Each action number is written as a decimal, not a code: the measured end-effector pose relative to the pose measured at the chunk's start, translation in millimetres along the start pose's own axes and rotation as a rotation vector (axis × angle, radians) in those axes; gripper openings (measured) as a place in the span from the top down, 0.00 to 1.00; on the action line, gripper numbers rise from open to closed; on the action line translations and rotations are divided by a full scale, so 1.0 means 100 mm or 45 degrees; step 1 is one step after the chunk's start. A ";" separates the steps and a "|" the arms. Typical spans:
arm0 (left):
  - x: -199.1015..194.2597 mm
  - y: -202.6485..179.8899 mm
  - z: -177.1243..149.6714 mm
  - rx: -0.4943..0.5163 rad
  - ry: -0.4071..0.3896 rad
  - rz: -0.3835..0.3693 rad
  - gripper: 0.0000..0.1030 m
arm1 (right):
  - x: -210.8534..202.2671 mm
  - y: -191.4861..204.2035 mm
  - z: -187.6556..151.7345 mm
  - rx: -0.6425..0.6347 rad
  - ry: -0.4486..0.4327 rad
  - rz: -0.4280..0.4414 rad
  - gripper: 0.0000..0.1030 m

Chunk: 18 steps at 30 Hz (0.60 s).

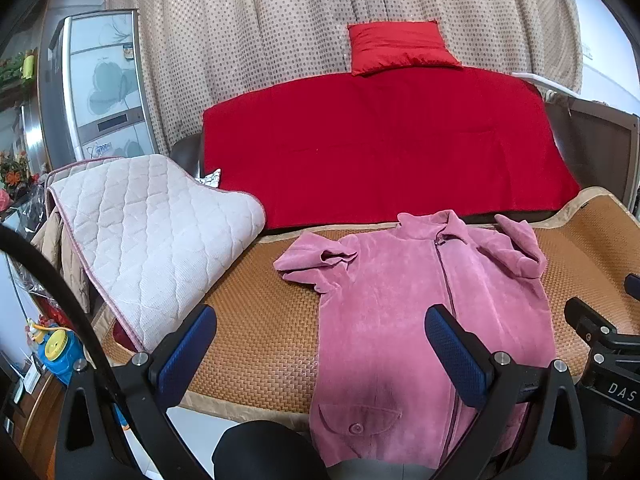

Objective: Fold large clothes

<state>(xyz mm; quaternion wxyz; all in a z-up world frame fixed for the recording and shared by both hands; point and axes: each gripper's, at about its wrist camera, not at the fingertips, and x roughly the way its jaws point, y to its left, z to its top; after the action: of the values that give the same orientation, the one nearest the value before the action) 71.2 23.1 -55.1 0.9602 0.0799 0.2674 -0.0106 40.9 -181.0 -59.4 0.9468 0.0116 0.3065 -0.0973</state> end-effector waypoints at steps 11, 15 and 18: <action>0.28 -0.05 0.02 0.017 0.055 0.004 0.00 | 0.25 -0.03 0.07 -0.007 0.036 -0.012 0.00; 0.49 -0.07 0.03 0.022 0.102 0.000 0.00 | 0.39 -0.05 0.10 -0.002 0.055 -0.011 0.00; 0.70 -0.09 0.04 0.026 0.154 0.012 0.00 | 0.56 -0.08 0.14 0.003 0.073 -0.015 0.00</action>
<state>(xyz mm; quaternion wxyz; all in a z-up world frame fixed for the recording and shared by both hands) 132.7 14.7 -89.6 0.9415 0.0915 0.3243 -0.0038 91.9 -200.1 -80.7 0.9371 0.0135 0.3334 -0.1027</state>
